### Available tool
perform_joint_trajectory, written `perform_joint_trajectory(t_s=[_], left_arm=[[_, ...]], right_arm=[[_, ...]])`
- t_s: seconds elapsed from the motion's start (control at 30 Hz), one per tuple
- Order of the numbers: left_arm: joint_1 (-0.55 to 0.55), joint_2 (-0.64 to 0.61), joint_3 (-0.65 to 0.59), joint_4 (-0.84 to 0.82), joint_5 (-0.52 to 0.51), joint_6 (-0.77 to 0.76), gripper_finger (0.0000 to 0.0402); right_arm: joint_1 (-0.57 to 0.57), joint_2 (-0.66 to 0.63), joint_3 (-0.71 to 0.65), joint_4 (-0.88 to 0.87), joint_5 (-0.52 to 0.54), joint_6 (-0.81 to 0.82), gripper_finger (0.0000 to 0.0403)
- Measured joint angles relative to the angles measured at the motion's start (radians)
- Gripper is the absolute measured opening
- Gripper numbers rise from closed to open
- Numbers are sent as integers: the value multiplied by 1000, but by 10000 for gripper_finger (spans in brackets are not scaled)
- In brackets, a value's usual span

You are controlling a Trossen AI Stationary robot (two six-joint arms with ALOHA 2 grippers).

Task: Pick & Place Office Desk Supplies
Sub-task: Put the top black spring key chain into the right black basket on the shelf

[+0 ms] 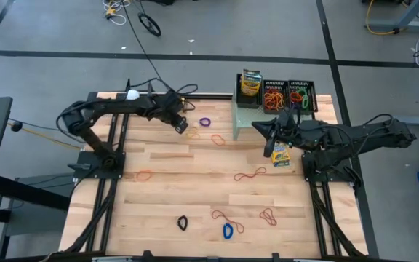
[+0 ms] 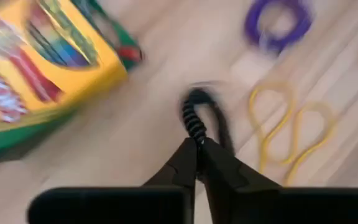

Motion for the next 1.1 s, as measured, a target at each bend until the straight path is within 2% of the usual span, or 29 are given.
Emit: perform_joint_trajectory(t_s=[0.23,0.5,0.67,0.77,0.87,1.03,1.1], left_arm=[[-156,-145,0,63,-50,-139,21],[-384,-130,0,319,-61,-293,18],[-503,-83,2,529,-64,-311,18],[-557,-42,2,651,-73,-316,18],[-589,0,1,776,-73,-321,18],[-610,58,2,975,-52,-342,18],[-610,63,0,990,-49,-355,18]], right_arm=[[-6,0,-11,-68,-4,98,7],[-3,20,-160,-36,-146,479,20],[6,84,-284,172,-217,724,67],[14,136,-340,320,-218,823,102],[14,195,-369,476,-218,879,135],[7,283,-374,634,-210,913,175],[7,312,-373,693,-199,908,182]])
